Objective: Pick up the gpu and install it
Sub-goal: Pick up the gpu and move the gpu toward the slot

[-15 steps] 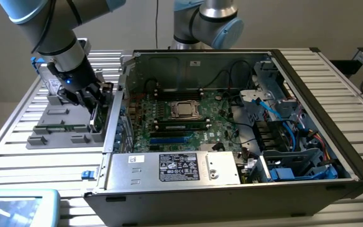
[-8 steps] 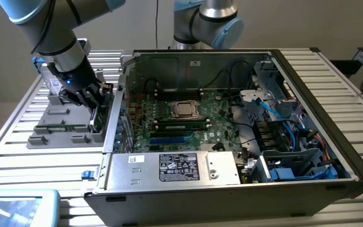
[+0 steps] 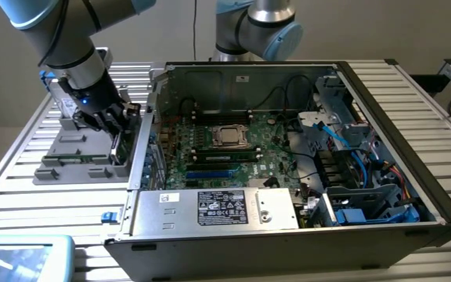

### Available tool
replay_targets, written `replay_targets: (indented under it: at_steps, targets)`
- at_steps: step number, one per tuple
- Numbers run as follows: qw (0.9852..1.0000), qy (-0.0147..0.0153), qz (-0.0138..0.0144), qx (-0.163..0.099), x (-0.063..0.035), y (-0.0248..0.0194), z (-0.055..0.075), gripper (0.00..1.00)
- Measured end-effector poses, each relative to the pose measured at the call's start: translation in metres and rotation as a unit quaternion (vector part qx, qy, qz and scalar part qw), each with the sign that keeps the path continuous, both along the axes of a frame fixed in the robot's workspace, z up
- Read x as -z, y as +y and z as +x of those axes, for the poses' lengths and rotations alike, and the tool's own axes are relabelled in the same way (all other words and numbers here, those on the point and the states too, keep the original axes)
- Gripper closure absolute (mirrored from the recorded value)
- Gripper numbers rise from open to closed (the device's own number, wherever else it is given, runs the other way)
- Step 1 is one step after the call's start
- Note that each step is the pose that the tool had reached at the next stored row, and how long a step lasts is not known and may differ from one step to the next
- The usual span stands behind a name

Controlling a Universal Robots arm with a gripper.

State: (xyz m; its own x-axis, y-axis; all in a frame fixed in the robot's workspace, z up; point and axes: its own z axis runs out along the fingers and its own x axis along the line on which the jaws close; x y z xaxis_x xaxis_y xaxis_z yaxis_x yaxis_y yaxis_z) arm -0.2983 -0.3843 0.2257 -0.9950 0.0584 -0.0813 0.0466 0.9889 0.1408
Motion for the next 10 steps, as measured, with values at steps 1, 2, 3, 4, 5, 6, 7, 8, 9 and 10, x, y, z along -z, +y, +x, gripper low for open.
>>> replay_targets:
  at_steps: [1,2,3,4,5,6,7,8,9,10]
  targets:
    - [1.0,0.0002,-0.0001,0.0,-0.0025,0.0,0.0,0.72]
    - [1.0,0.0006,-0.0003,0.0,-0.0037,0.0,0.0,0.72]
    - [1.0,0.0007,-0.0002,0.0,-0.0037,0.0,0.0,0.72]
    - [1.0,0.0009,-0.0001,0.0,-0.0037,0.0,0.0,0.72]
    - [1.0,0.0012,-0.0002,0.0,-0.0038,0.0,0.0,0.72]
    - [1.0,0.0017,-0.0003,0.0,-0.0044,0.0,0.0,0.72]
    - [1.0,0.0019,-0.0004,0.0,-0.007,-0.0001,0.0,0.72]
    - [1.0,0.002,-0.0004,0.0,-0.0114,-0.0001,0.0,0.72]
    - [1.0,0.0018,-0.0002,0.0,-0.0158,-0.0001,-0.001,0.72]
    - [1.0,0.0019,-0.0003,0.0,-0.0204,-0.0001,-0.001,0.72]
